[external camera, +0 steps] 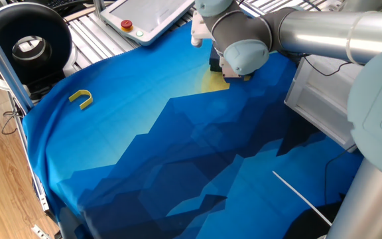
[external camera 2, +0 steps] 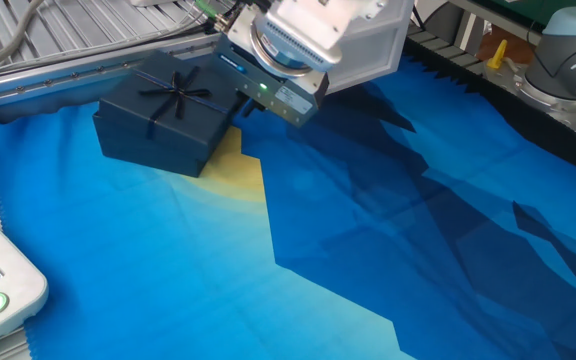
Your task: Slide the outer casing onto the gift box
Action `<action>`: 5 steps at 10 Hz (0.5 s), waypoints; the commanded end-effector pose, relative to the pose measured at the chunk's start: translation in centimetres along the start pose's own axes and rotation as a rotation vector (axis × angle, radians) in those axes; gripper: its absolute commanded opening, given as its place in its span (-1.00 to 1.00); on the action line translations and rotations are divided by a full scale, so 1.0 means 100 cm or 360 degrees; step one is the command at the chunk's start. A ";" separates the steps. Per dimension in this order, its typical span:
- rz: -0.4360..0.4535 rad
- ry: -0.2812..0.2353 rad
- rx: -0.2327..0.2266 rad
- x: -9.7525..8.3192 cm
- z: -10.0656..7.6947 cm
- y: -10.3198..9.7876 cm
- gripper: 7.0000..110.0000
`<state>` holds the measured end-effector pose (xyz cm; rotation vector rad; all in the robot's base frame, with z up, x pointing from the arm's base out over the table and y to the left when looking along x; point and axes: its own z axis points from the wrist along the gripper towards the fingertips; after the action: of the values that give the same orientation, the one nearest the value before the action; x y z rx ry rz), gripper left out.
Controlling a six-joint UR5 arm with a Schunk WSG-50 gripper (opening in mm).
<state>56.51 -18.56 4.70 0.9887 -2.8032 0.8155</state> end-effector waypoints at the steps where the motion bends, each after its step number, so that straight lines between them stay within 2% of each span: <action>1: 0.0015 -0.0077 -0.0055 -0.005 -0.001 -0.004 -1.00; 3: 0.0042 -0.0170 -0.0146 -0.016 -0.005 0.004 -1.00; 5: 0.0061 -0.0238 -0.0206 -0.024 -0.009 0.013 -1.00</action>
<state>57.29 -17.32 4.51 1.0193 -2.8921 0.6854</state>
